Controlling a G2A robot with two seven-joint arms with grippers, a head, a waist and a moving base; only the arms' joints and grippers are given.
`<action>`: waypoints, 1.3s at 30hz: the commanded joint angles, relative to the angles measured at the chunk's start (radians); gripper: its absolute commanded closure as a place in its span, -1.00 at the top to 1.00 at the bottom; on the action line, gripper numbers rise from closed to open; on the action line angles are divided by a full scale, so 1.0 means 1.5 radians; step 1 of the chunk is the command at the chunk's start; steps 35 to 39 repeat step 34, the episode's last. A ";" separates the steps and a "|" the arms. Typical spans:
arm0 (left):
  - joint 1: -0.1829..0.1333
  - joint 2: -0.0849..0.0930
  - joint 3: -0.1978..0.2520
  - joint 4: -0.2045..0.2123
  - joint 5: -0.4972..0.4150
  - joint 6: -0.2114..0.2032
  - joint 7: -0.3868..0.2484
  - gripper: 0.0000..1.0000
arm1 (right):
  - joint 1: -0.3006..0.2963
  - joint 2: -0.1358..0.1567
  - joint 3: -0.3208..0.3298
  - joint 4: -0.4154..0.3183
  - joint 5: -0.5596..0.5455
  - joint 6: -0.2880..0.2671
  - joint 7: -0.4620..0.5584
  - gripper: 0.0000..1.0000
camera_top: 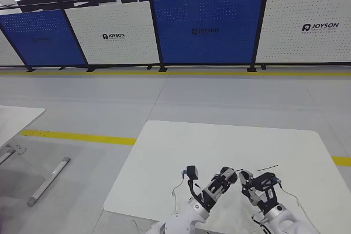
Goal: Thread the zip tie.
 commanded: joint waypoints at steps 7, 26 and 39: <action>-0.027 -0.005 -0.009 0.037 -0.034 0.010 0.018 -1.00 | -0.035 0.009 0.094 -0.020 0.085 -0.017 -0.034 1.00; -0.050 -0.012 -0.009 0.074 -0.066 0.016 0.022 -1.00 | -0.091 0.018 0.219 -0.022 0.247 -0.027 -0.078 1.00; -0.050 -0.012 -0.009 0.074 -0.066 0.016 0.022 -1.00 | -0.091 0.018 0.219 -0.022 0.247 -0.027 -0.078 1.00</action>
